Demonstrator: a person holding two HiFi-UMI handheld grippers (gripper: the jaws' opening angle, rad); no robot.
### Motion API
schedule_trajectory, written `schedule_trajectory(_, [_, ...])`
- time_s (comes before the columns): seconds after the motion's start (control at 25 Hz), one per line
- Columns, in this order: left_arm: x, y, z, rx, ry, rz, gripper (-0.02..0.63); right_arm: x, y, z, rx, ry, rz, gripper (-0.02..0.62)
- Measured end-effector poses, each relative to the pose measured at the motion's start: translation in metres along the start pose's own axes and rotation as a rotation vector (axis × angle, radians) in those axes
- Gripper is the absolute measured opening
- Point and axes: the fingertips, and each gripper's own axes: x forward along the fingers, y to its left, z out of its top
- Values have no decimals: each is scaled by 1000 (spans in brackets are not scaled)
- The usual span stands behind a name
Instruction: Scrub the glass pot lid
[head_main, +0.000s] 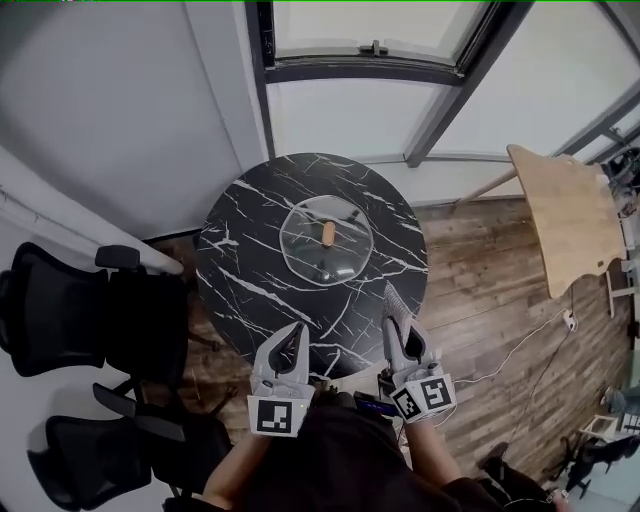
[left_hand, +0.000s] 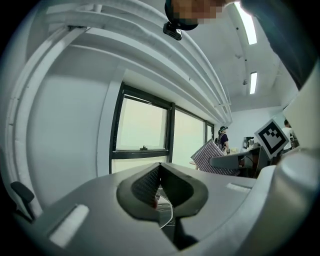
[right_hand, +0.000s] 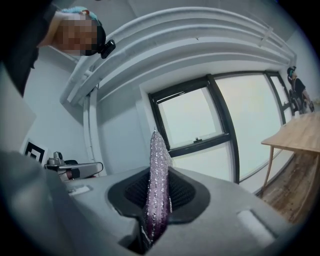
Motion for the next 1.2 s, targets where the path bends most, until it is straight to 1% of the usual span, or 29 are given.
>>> schedule_trajectory(0.2, [35, 40, -7, -8, 24, -2, 3, 41, -9, 4, -22, 7, -40, 71])
schedule_trajectory(0.4, [67, 59, -6, -13, 25, -34, 3, 71, -21, 1, -46, 24, -58, 71])
schedule_trajectory(0.52, [89, 62, -6, 2, 30, -39, 3, 91, -34, -4, -41, 39, -45, 71])
schedule_trajectory(0.72, [125, 59, -14, 11, 27, -2, 3, 120, -65, -21, -7, 79, -18, 71])
schedule_trajectory(0.88, [152, 56, -35, -38, 69, 39, 3, 146, -96, -39, 3, 117, -10, 70])
schedule_trajectory(1.0, [170, 50, -49, -36, 109, 53, 3, 161, -121, -56, 22, 151, -13, 71])
schedule_trajectory(1.12, [191, 49, -53, -39, 95, 63, 3, 177, -143, -69, 24, 174, -4, 71])
schedule_trajectory(1.2, [203, 51, -54, -20, 87, 67, 3, 186, -157, -78, 30, 189, -8, 71])
